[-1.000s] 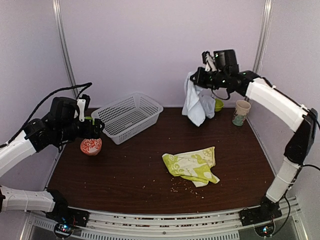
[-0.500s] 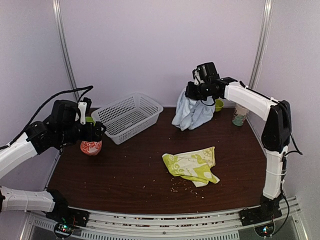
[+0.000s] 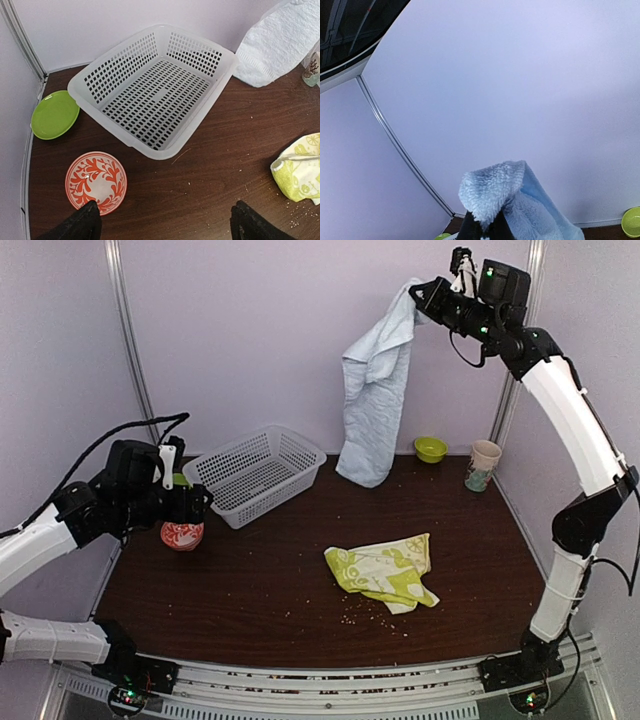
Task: Roll the towels
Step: Place the towel at the center of the board.
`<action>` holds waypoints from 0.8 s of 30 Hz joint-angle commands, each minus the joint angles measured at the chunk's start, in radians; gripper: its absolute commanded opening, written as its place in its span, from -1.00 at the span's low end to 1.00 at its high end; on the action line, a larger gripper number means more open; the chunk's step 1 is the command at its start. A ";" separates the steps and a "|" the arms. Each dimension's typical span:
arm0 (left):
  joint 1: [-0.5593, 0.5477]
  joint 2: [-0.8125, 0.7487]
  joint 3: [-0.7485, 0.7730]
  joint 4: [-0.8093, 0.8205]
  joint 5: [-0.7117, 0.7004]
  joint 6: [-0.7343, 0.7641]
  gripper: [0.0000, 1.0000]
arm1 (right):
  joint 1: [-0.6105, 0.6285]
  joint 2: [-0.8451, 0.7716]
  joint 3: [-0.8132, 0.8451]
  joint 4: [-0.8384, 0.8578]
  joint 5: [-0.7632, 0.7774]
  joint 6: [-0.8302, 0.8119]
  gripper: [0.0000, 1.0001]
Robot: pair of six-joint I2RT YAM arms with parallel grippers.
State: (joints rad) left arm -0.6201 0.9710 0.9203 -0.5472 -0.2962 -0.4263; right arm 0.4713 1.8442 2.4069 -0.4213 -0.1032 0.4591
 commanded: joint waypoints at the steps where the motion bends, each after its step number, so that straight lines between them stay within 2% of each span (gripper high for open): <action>1: -0.003 0.010 0.022 0.029 -0.012 0.024 0.83 | -0.038 0.101 -0.058 -0.026 0.031 0.012 -1.00; 11: -0.002 0.061 0.025 0.033 -0.012 0.022 0.83 | -0.073 0.250 -0.137 -0.063 0.069 0.017 -1.00; 12: -0.001 0.071 0.025 0.035 -0.008 0.023 0.83 | -0.073 0.266 -0.144 -0.082 0.050 0.014 -0.86; 14: -0.001 0.084 0.030 0.036 0.000 0.026 0.82 | -0.072 0.291 -0.151 -0.125 0.015 0.018 -0.09; 15: -0.003 0.089 0.032 0.037 0.003 0.027 0.82 | -0.070 0.293 -0.159 -0.140 0.007 0.019 0.38; 17: -0.002 0.092 0.034 0.045 0.010 0.036 0.82 | -0.067 0.264 -0.198 -0.153 0.017 0.017 0.92; 18: -0.003 0.091 0.034 0.050 0.017 0.043 0.83 | -0.067 0.234 -0.227 -0.151 0.026 0.017 0.99; 21: -0.002 0.092 0.040 0.052 0.028 0.053 0.85 | -0.064 0.118 -0.319 -0.151 0.048 0.017 0.99; 24: -0.002 0.086 0.036 0.056 0.006 0.037 0.89 | -0.046 -0.038 -0.511 -0.129 0.088 0.017 0.99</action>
State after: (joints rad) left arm -0.6201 1.0649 0.9272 -0.5457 -0.2836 -0.3943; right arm 0.4076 2.0392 2.0418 -0.5617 -0.0666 0.4763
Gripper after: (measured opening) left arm 0.935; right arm 0.996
